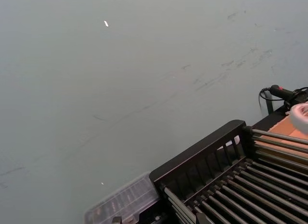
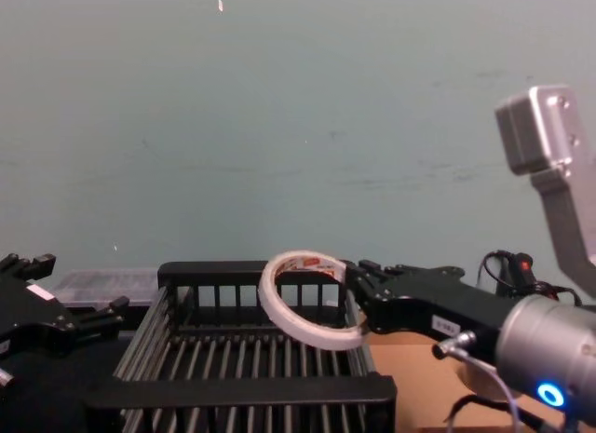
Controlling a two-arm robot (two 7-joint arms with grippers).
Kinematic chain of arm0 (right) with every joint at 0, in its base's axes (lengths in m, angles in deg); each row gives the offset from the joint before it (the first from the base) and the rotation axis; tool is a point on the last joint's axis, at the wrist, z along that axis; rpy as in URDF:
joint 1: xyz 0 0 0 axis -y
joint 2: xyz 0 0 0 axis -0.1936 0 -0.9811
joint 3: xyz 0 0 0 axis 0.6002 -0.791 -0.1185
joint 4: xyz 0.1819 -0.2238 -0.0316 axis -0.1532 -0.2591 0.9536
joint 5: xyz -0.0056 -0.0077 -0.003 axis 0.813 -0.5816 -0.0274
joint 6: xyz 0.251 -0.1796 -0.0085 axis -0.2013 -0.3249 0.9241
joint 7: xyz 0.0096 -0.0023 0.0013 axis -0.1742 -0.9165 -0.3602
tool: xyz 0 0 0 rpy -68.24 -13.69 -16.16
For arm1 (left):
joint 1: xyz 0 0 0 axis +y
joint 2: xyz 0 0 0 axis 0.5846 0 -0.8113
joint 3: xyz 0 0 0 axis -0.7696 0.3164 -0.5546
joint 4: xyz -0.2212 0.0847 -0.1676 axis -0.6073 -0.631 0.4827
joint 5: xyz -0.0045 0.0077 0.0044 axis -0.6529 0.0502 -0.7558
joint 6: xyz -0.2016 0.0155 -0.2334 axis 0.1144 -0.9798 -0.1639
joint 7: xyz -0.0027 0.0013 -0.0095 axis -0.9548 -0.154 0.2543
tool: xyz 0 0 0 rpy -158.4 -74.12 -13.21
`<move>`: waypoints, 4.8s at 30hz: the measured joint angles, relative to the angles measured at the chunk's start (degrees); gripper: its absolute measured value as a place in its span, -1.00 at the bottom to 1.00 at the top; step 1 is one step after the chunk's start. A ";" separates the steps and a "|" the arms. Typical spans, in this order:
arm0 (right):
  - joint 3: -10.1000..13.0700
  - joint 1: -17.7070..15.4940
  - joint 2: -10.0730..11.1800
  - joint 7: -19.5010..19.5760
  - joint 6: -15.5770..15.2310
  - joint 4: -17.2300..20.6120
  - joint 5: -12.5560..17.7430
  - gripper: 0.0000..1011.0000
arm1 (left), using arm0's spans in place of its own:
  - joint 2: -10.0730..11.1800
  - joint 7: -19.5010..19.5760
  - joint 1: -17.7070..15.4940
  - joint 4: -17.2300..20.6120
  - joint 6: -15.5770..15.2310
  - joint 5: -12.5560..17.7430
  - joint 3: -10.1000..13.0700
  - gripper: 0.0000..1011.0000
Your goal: Pick up the white tape and place it into the black box , Pick up the silver tape and place it into the brown box.
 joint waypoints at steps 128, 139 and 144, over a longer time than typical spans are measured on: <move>11.47 -10.41 -5.42 10.76 6.96 2.82 -8.40 0.98 | 0.00 0.00 0.00 0.00 0.00 0.00 0.00 0.98; 12.79 -11.06 -6.05 10.95 7.16 1.62 -9.23 0.98 | 0.00 0.00 0.00 0.00 0.00 0.00 0.00 0.98; 12.98 -11.10 -6.02 10.72 7.11 1.57 -9.20 0.98 | 0.00 0.00 0.00 0.00 0.00 0.00 0.00 0.98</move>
